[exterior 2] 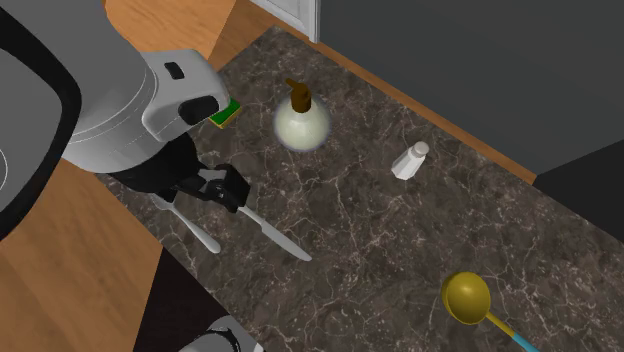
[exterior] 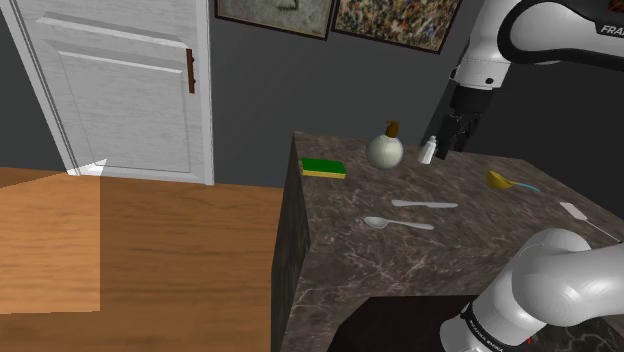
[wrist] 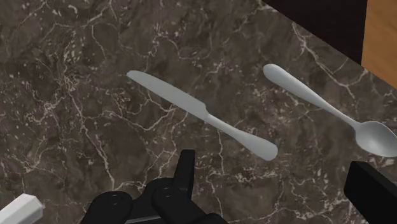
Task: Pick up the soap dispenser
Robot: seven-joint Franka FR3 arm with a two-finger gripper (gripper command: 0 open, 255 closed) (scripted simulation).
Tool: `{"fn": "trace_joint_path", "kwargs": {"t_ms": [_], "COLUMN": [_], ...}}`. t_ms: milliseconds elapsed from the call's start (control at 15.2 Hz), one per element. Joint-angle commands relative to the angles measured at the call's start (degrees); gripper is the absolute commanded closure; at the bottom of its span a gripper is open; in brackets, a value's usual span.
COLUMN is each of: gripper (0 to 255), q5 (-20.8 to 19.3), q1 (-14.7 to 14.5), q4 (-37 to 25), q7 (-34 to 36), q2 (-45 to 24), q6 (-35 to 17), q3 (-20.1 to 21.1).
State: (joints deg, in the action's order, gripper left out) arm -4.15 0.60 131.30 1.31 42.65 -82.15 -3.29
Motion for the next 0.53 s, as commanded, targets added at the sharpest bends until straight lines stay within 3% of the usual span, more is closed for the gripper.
{"fn": "trace_joint_path", "kwargs": {"t_ms": [0,462], "gripper": [0,0], "q5": [0.0,-1.97], "q1": [0.0,0.45], "q4": [0.0,-5.95], "q7": [0.0,-4.81], "q2": [0.0,-11.38], "q6": [0.0,-9.57], "q3": [0.0,-4.32]}}
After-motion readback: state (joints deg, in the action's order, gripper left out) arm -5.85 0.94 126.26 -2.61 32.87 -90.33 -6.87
